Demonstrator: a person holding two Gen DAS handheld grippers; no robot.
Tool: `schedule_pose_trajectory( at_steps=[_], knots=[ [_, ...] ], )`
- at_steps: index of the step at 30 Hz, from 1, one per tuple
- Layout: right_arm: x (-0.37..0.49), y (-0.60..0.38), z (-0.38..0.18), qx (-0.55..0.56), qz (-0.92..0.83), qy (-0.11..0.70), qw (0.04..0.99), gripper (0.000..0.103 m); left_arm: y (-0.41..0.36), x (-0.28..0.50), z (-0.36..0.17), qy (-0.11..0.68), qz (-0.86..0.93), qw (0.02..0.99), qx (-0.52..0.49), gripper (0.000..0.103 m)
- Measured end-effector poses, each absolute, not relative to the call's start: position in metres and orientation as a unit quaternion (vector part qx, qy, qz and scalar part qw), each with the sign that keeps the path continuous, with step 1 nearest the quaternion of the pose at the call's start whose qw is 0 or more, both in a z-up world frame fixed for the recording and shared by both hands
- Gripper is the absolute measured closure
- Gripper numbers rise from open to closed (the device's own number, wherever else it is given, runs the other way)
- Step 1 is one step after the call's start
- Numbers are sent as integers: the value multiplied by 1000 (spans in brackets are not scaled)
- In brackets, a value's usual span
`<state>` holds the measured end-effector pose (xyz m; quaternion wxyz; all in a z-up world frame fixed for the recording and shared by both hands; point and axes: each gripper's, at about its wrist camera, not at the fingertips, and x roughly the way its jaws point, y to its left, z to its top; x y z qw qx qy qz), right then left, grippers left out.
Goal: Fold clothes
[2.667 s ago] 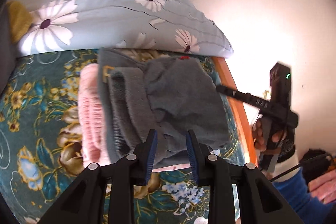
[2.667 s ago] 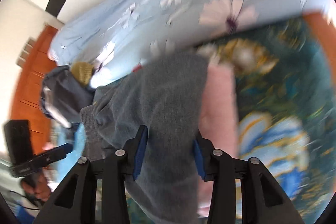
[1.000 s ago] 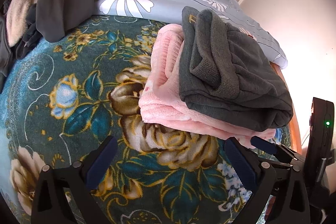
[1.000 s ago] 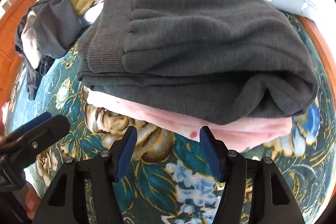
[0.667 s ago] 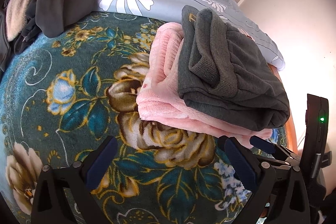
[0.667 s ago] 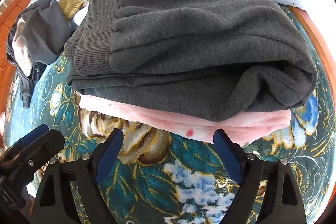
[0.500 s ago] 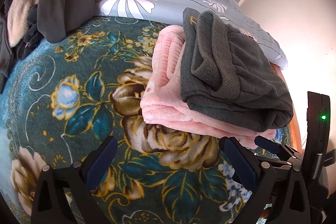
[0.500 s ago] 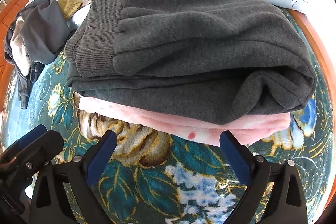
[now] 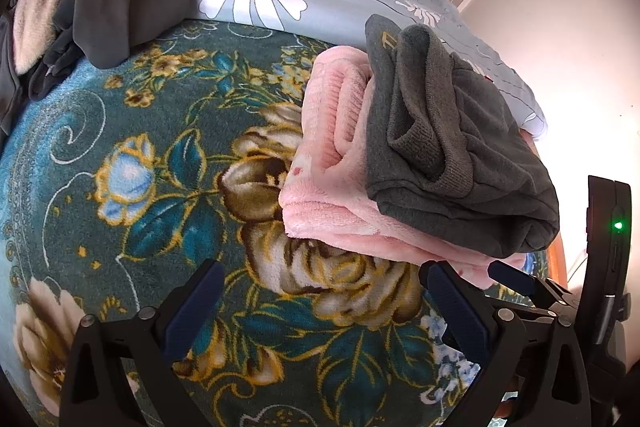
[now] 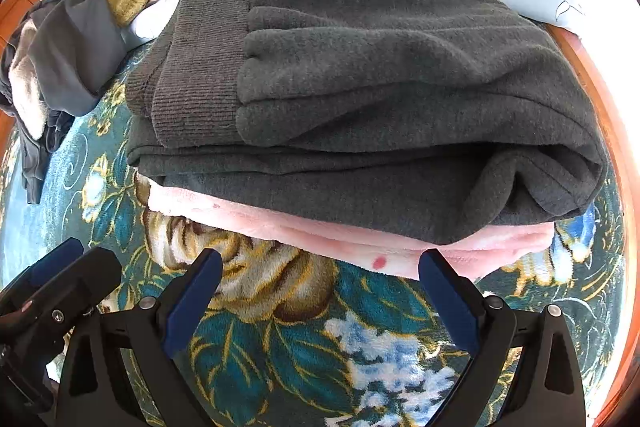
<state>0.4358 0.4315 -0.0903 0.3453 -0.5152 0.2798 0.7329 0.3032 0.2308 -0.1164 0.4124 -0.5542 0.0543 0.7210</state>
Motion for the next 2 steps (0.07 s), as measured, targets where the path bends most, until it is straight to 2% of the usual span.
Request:
schedule_pose_trajectory(
  at_steps=[2],
  knots=[
    [435,432,-89,-517,730,278,350,4,233,301,-117,54,719,413,-557,0]
  ],
)
